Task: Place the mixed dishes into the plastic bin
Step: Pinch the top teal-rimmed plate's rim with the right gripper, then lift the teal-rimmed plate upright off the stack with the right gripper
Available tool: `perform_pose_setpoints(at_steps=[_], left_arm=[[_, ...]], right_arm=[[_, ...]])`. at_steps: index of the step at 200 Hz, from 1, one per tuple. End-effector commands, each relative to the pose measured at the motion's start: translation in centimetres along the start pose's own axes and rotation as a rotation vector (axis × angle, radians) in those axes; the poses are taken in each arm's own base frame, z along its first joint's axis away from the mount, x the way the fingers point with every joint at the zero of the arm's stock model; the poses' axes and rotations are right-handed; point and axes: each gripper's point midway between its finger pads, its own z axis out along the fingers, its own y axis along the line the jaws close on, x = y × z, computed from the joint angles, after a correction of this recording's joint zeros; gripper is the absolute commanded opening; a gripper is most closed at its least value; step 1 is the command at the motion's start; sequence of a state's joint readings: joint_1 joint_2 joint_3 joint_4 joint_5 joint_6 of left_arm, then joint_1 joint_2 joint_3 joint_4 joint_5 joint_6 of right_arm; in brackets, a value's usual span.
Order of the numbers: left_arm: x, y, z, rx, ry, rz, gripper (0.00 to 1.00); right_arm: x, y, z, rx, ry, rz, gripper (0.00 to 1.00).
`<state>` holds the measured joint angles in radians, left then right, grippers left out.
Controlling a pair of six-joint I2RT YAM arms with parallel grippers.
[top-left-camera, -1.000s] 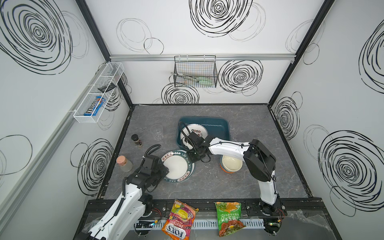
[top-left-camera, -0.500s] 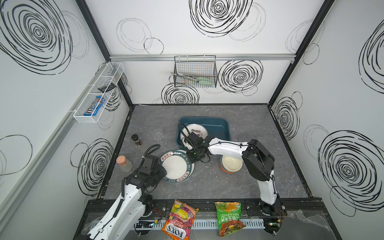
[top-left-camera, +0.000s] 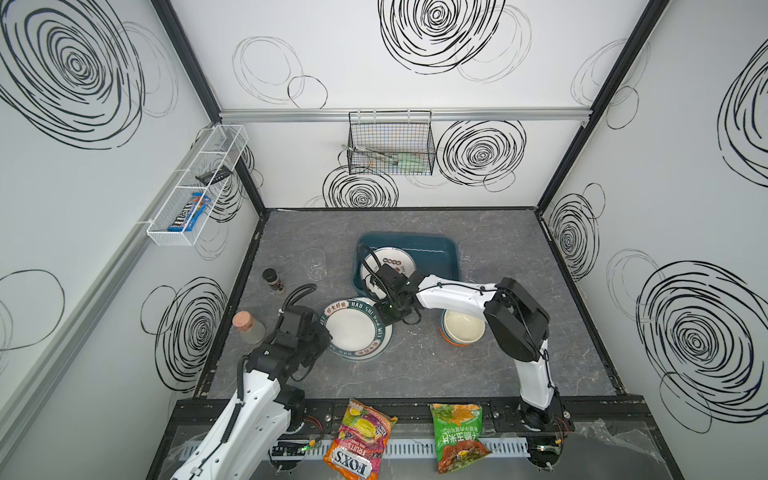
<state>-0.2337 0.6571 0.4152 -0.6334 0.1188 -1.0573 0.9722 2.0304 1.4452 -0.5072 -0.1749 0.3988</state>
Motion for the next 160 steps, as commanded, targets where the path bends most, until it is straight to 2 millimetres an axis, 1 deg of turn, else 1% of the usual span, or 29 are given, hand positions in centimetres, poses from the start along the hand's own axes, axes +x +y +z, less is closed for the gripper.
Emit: perform_pose_setpoints(at_steps=[1, 27, 57, 60, 77, 102, 142, 160], left_arm=[[0.1, 0.1, 0.0, -0.011, 0.005, 0.007, 0.07], [-0.1, -0.3, -0.4, 0.000, -0.002, 0.014, 0.04], [-0.3, -0.9, -1.1, 0.016, -0.009, 0.021, 0.04], [-0.4, -1.0, -1.2, 0.018, -0.009, 0.023, 0.00], [-0.6, -1.4, -1.7, 0.027, -0.017, 0.030, 0.00], [-1.1, -2.0, -2.5, 0.037, -0.035, 0.038, 0.00], [-1.6, -3.2, -3.7, 0.064, -0.055, 0.043, 0.00], [-1.8, -3.5, -4.1, 0.071, -0.063, 0.041, 0.00]], right_arm=[[-0.4, 2.2, -1.1, -0.073, -0.020, -0.031, 0.21], [-0.7, 2.4, -1.7, -0.081, -0.033, -0.030, 0.23], [-1.1, 2.5, -2.6, -0.094, -0.052, -0.023, 0.26], [-1.2, 2.6, -2.8, -0.097, -0.056, -0.024, 0.26], [-1.6, 2.6, -3.5, -0.116, -0.069, -0.015, 0.28], [-2.2, 2.8, -5.0, -0.142, -0.095, -0.009, 0.28], [-3.2, 3.1, -7.9, -0.190, -0.151, -0.003, 0.31], [-3.7, 3.2, -9.2, -0.213, -0.175, 0.001, 0.34]])
